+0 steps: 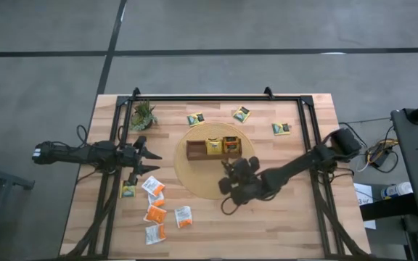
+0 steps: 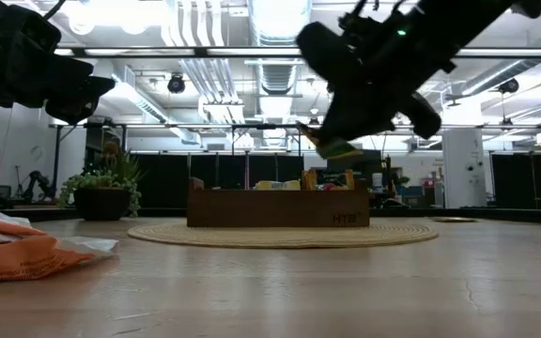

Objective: Pick & Place Tea
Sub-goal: Put the yellow tea bag into the middle section of the wooden organizer

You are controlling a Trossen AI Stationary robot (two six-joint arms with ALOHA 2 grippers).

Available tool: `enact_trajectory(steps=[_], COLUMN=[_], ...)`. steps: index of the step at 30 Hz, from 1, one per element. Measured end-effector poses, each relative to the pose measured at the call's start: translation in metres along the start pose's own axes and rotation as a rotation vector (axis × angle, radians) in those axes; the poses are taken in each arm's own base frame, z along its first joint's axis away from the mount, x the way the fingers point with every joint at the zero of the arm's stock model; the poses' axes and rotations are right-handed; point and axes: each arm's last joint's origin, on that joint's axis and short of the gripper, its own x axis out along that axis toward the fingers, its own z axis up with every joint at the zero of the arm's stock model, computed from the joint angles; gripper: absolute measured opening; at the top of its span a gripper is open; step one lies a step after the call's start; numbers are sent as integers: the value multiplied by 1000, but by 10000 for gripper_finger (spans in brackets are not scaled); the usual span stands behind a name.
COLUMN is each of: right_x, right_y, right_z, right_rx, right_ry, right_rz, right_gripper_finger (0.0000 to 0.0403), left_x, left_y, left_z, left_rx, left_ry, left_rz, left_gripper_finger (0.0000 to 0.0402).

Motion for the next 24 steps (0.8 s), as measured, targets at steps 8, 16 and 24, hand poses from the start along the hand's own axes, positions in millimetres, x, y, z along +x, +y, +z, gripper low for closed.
enact_trajectory(steps=[8,16,24], right_x=[15,52,78], right_y=[22,23,22], right_z=[-2,-1,11], right_rx=[48,82,84], right_ry=[-189,-264,-268], right_rz=[-80,-181,-241], right_gripper_finger=[28,28,28], left_x=[0,0,0], left_y=[0,0,0], left_z=[0,0,0], left_rx=[0,0,0], left_ry=[0,0,0], left_rz=[0,0,0], left_gripper_finger=[167,167,167])
